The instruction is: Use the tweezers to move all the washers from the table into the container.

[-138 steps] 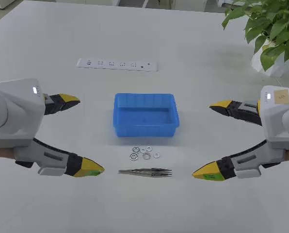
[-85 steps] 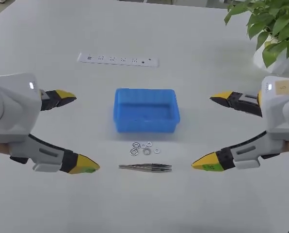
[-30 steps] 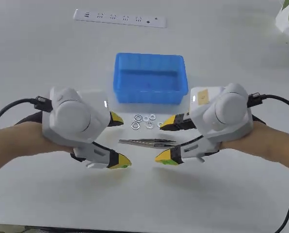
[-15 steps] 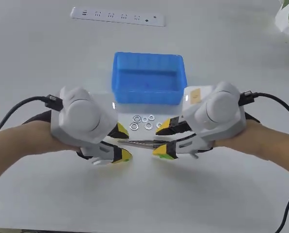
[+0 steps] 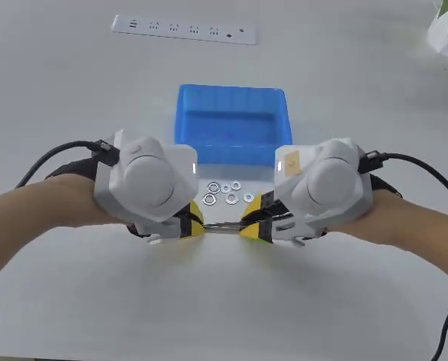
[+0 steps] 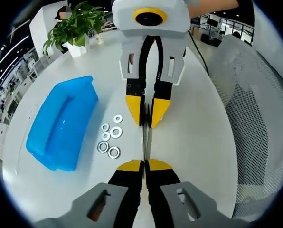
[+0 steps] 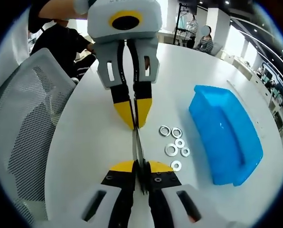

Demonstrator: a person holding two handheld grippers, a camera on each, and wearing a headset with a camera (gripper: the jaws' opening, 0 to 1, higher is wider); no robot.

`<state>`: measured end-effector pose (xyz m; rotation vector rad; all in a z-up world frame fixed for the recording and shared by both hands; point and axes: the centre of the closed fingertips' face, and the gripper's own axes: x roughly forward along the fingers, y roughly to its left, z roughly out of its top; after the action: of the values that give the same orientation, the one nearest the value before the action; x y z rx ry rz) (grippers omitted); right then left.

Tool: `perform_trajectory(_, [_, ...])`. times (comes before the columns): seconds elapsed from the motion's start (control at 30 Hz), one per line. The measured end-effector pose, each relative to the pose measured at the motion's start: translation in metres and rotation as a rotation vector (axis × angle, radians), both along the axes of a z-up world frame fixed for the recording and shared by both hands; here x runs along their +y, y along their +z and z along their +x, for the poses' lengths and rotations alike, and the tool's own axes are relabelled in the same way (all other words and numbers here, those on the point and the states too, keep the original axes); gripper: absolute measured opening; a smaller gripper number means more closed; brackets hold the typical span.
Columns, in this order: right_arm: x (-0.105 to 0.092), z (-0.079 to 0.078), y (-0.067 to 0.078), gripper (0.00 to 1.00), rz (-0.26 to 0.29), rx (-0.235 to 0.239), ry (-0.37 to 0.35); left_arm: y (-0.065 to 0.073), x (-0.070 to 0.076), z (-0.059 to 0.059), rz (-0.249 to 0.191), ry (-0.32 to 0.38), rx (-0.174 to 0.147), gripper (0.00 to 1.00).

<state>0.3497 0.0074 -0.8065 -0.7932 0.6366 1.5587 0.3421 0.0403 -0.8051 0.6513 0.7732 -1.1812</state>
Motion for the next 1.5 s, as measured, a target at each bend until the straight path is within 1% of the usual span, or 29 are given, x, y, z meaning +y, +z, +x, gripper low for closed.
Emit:
perform_trajectory(0.03, [0.000, 0.000, 0.000, 0.09, -0.003, -0.004, 0.003, 0.000, 0.000, 0.000, -0.001, 0.002, 0.004, 0.06])
perform_trajectory(0.07, [0.000, 0.000, 0.001, 0.08, -0.003, -0.022, 0.027, 0.000, 0.000, 0.000, -0.001, 0.005, 0.010, 0.06])
perform_trajectory(0.13, [-0.001, -0.002, 0.001, 0.07, -0.001, -0.028, 0.037, -0.001, 0.001, 0.000, -0.009, -0.029, 0.000, 0.05])
perform_trajectory(0.17, [-0.001, -0.002, 0.001, 0.07, 0.001, -0.027, 0.037, 0.000, 0.000, 0.000, -0.005, -0.035, 0.000, 0.05])
perform_trajectory(0.2, [-0.001, -0.002, 0.001, 0.07, 0.008, -0.023, 0.034, 0.000, 0.000, -0.001, 0.006, -0.057, -0.011, 0.05])
perform_trajectory(0.23, [-0.001, -0.002, 0.001, 0.07, 0.011, -0.021, 0.031, 0.000, -0.001, -0.002, 0.020, -0.072, -0.014, 0.05])
perform_trajectory(0.27, [0.000, -0.004, 0.001, 0.07, 0.015, -0.023, 0.036, 0.000, -0.001, -0.003, 0.026, -0.071, -0.006, 0.05])
perform_trajectory(0.37, [-0.001, -0.007, 0.002, 0.07, 0.015, -0.038, 0.048, 0.008, 0.000, -0.006, 0.009, -0.072, 0.003, 0.04])
perform_trajectory(0.4, [0.000, -0.007, 0.002, 0.07, 0.020, -0.047, 0.047, 0.011, 0.000, -0.006, -0.002, -0.071, 0.005, 0.04])
perform_trajectory(0.43, [0.000, -0.007, 0.004, 0.07, 0.032, -0.044, 0.044, 0.014, 0.000, -0.007, -0.010, -0.062, 0.013, 0.04])
perform_trajectory(0.5, [0.001, -0.007, 0.006, 0.07, 0.051, -0.049, 0.039, 0.019, 0.002, -0.007, -0.015, -0.069, 0.006, 0.04])
perform_trajectory(0.63, [0.005, -0.007, 0.011, 0.07, 0.094, -0.050, 0.028, 0.032, 0.002, -0.008, -0.026, -0.081, -0.013, 0.04])
perform_trajectory(0.67, [0.005, -0.007, 0.012, 0.07, 0.103, -0.051, 0.024, 0.037, 0.002, -0.007, -0.037, -0.081, -0.018, 0.04])
perform_trajectory(0.7, [0.006, -0.007, 0.014, 0.07, 0.116, -0.052, 0.021, 0.038, 0.002, -0.007, -0.041, -0.080, -0.017, 0.04])
perform_trajectory(0.77, [0.006, -0.007, 0.016, 0.07, 0.133, -0.050, 0.011, 0.045, 0.001, -0.007, -0.053, -0.081, -0.025, 0.04])
perform_trajectory(0.83, [0.006, -0.007, 0.017, 0.07, 0.139, -0.067, 0.017, 0.048, -0.002, -0.006, -0.056, -0.094, -0.046, 0.04])
perform_trajectory(0.87, [0.005, -0.008, 0.017, 0.07, 0.141, -0.066, 0.016, 0.049, -0.004, -0.007, -0.054, -0.097, -0.042, 0.04])
perform_trajectory(0.9, [0.005, -0.007, 0.018, 0.07, 0.146, -0.067, 0.015, 0.050, -0.005, -0.008, -0.055, -0.098, -0.046, 0.04])
perform_trajectory(1.0, [0.002, -0.005, 0.019, 0.07, 0.171, -0.053, -0.007, 0.055, -0.009, -0.005, -0.076, -0.092, -0.064, 0.04])
perform_trajectory(1.07, [0.000, -0.004, 0.020, 0.07, 0.179, -0.050, -0.016, 0.056, -0.013, -0.004, -0.079, -0.094, -0.081, 0.04])
perform_trajectory(1.1, [-0.001, -0.004, 0.020, 0.07, 0.181, -0.049, -0.016, 0.058, -0.015, -0.005, -0.083, -0.092, -0.081, 0.04])
perform_trajectory(1.17, [-0.003, -0.004, 0.021, 0.08, 0.188, -0.049, -0.016, 0.062, -0.019, -0.005, -0.099, -0.092, -0.095, 0.05])
perform_trajectory(1.2, [-0.004, -0.005, 0.021, 0.08, 0.190, -0.049, -0.016, 0.063, -0.021, -0.005, -0.105, -0.091, -0.096, 0.05])
perform_trajectory(1.3, [-0.005, -0.005, 0.023, 0.08, 0.187, -0.063, -0.001, 0.074, -0.032, -0.003, -0.152, -0.082, -0.103, 0.05])
perform_trajectory(1.37, [-0.008, -0.004, 0.025, 0.08, 0.188, -0.069, 0.005, 0.079, -0.039, -0.001, -0.152, -0.103, -0.124, 0.05])
perform_trajectory(1.5, [-0.017, -0.003, 0.028, 0.07, 0.190, -0.079, 0.009, 0.090, -0.060, 0.000, -0.205, -0.111, -0.133, 0.05])
